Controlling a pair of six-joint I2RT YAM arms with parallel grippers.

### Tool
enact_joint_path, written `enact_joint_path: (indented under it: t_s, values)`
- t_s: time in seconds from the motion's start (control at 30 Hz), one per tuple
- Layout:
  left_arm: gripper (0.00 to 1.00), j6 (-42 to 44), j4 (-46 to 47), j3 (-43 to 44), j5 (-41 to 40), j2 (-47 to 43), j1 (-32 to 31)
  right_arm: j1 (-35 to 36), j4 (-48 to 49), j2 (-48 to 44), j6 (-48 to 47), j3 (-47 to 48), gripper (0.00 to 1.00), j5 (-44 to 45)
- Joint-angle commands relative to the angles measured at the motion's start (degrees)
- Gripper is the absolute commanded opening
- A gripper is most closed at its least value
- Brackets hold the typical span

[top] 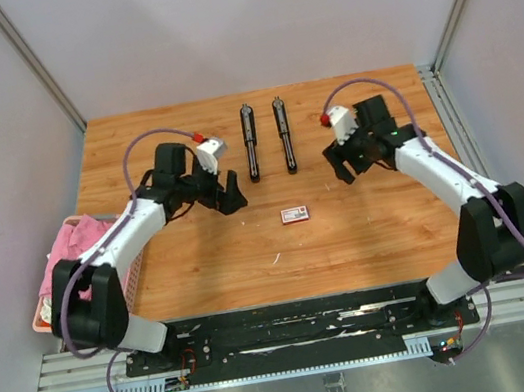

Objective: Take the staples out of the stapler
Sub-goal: Close the staple box at the center of the board, then reset both arms

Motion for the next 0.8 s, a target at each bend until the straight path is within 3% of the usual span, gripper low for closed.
enact_joint_path:
  t_s: [0.0,0.23,0.6,0.77]
  values:
    - [0.98,3.8,-4.1,-1.5,-5.2,-8.8,4.7,-9.7,-0.5,-5.7,3.5,-2.6,0.73,-3.2]
    - [0.98,4.0,-5.3,-3.3,-13.0,-19.9,12.4,-19.5,-0.8,-17.5,3.4,-6.5,0.73,-1.3]
    - [0.98,5.8,-5.5,-11.5,-24.3,-32.7,14.8,-20.3,2.0,-38.5,1.4,-19.6,0.73,7.1]
    - [0.98,6.2,0.4,-20.4,-30.3,-41.8,14.8,-20.3,5.2,-48.7,2.2,-26.1,0.73,11.3]
